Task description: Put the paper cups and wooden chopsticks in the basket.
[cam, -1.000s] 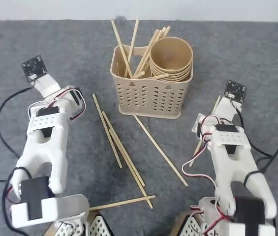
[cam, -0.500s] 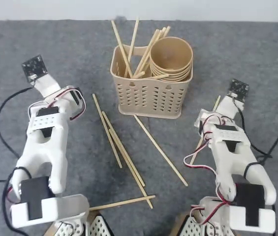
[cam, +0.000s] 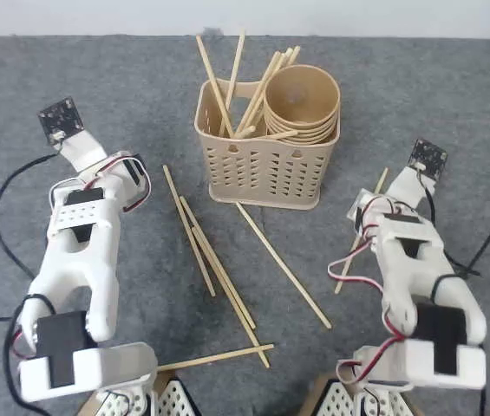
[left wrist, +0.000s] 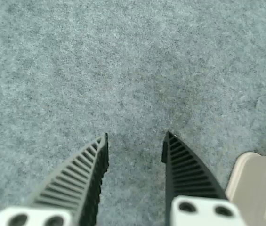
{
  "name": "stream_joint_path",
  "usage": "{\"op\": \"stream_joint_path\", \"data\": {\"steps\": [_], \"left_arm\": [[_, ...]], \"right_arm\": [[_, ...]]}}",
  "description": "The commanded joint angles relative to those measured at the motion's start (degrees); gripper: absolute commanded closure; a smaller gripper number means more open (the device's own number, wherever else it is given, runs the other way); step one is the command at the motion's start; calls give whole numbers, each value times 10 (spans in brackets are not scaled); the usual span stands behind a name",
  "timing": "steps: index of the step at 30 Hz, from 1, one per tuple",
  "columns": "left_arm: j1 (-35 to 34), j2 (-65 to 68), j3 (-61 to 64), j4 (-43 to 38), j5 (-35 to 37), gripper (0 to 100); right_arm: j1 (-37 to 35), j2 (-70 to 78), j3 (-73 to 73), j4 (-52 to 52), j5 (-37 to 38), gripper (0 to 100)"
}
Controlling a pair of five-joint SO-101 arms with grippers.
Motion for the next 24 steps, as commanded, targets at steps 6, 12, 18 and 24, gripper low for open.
{"op": "stream_joint_path", "data": {"steps": [6, 12, 18, 24], "left_arm": [[-6, -3, -22, 2, -23, 819], [-6, -3, -22, 2, -24, 819], [-5, -3, -22, 1, -25, 819], [-5, -7, -21, 4, -23, 819]], "right_arm": [[7, 62, -136, 143, -6, 943], [6, 95, -176, 196, -8, 989], [9, 65, -165, 225, -9, 991], [10, -18, -68, 145, -10, 991]]}}
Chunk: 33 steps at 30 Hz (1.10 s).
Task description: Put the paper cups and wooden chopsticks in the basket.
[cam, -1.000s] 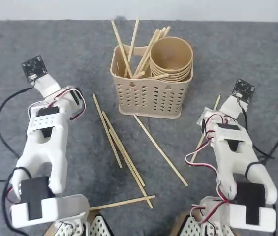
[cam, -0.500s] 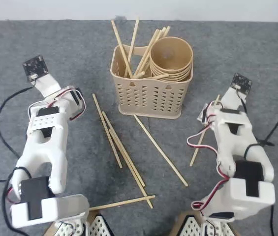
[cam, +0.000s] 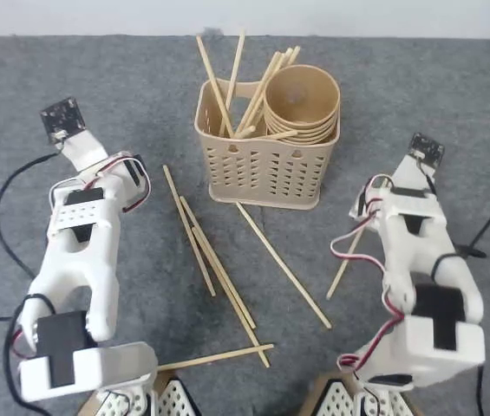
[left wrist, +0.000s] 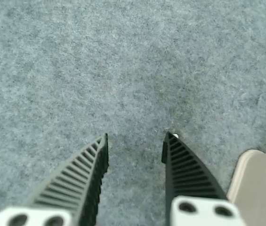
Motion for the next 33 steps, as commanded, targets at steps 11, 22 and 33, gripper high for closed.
{"op": "stream_joint_path", "data": {"steps": [11, 22, 33], "left_arm": [[49, -33, -4, 67, -4, 819], [55, 173, -207, 165, 50, 820], [61, 220, -270, 198, 50, 820]], "right_arm": [[-7, -102, 103, -132, -6, 991], [-7, -101, 104, -128, -5, 991], [-7, -101, 104, -131, -4, 991]]}}
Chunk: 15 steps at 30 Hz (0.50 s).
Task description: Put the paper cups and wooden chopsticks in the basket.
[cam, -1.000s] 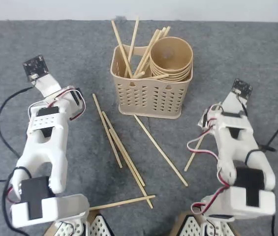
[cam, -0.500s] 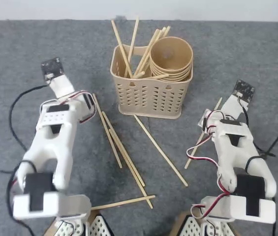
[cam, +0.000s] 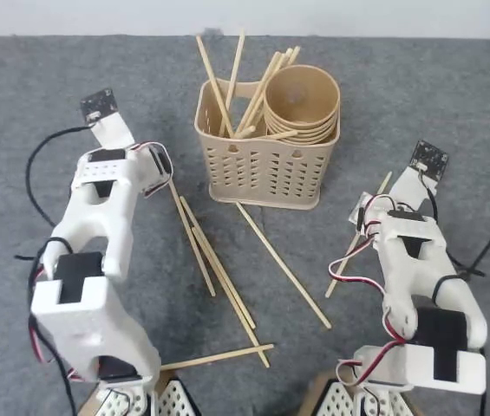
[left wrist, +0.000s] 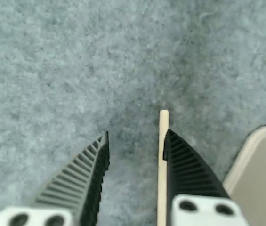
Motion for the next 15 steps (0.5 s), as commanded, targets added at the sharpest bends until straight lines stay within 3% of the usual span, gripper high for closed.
{"op": "stream_joint_path", "data": {"steps": [1, 11, 15], "left_arm": [[18, -6, -23, -7, 9, 820], [38, -2, -26, -17, 8, 820], [39, 25, -57, 25, 10, 829]], "right_arm": [[-6, -34, 1, -12, -4, 991], [-5, -34, 3, -10, -4, 991], [-5, -34, 3, -12, -4, 991]]}}
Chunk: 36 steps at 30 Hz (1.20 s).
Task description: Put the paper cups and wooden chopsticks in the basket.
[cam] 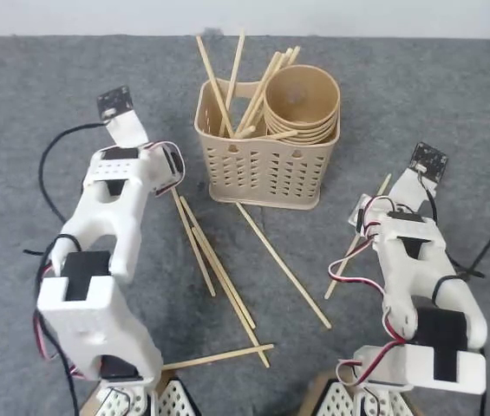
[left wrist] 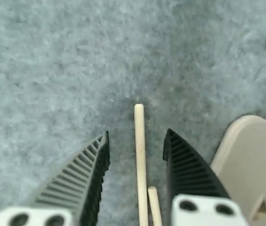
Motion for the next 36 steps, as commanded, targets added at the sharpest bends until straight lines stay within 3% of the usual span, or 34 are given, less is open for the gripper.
{"op": "stream_joint_path", "data": {"steps": [1, 9, 19, 32, 36], "left_arm": [[4, 20, -61, 39, 12, 844], [4, 119, -196, 147, 21, 983], [3, 98, -172, 149, -12, 990], [19, -194, 180, -121, -19, 989], [50, -248, 242, -157, -97, 989]], "right_arm": [[-5, -34, -4, -12, -4, 991], [-5, -34, -4, -12, -4, 991], [-5, -34, -4, -13, -4, 991], [-5, -34, -4, -12, -4, 991], [-5, -34, -4, -12, -4, 991]]}}
